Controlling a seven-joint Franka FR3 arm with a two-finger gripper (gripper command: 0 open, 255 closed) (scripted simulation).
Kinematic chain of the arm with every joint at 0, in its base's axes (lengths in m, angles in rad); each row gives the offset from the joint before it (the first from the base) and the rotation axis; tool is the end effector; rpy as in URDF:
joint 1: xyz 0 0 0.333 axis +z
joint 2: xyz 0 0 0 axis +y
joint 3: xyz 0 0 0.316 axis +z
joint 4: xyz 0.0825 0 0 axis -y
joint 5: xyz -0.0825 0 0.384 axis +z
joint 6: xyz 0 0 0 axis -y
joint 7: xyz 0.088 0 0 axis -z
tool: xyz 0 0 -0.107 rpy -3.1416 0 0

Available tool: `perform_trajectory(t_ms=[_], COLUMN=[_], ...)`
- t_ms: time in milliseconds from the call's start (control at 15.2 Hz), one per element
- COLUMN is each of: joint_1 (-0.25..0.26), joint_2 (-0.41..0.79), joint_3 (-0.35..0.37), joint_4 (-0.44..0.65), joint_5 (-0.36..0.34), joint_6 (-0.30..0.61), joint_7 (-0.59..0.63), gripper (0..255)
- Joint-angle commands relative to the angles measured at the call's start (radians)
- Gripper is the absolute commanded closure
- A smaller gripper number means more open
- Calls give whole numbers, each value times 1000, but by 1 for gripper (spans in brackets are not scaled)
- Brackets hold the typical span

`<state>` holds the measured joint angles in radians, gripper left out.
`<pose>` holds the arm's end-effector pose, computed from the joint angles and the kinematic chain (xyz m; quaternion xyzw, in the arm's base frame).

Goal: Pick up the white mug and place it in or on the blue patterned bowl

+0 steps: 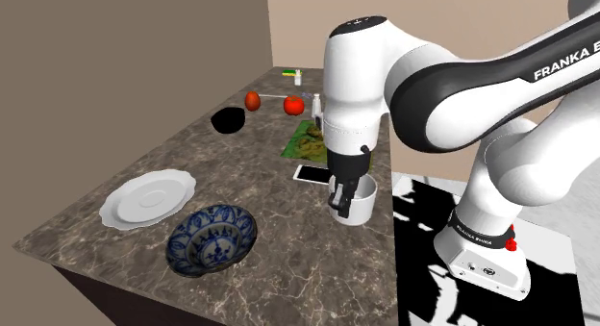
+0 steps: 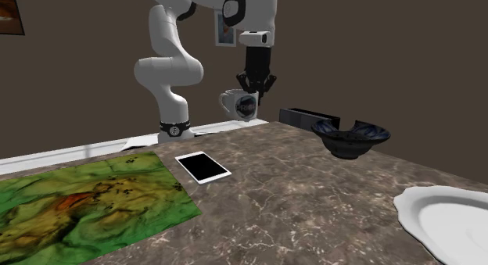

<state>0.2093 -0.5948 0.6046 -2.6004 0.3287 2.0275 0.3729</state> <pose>0.2495 0.2833 0.4092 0.9950 0.0967 -0.0077 0.0242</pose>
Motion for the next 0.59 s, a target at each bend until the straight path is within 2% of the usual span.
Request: perform_trajectory(t_ms=[0, 528], joint_1=[0, -1], joint_2=[-14, -49], joint_3=[-11, -49], joint_4=[20, 102], joint_5=[-5, -24], joint_6=[-34, -152], joint_7=[-2, -4], gripper=[255, 255])
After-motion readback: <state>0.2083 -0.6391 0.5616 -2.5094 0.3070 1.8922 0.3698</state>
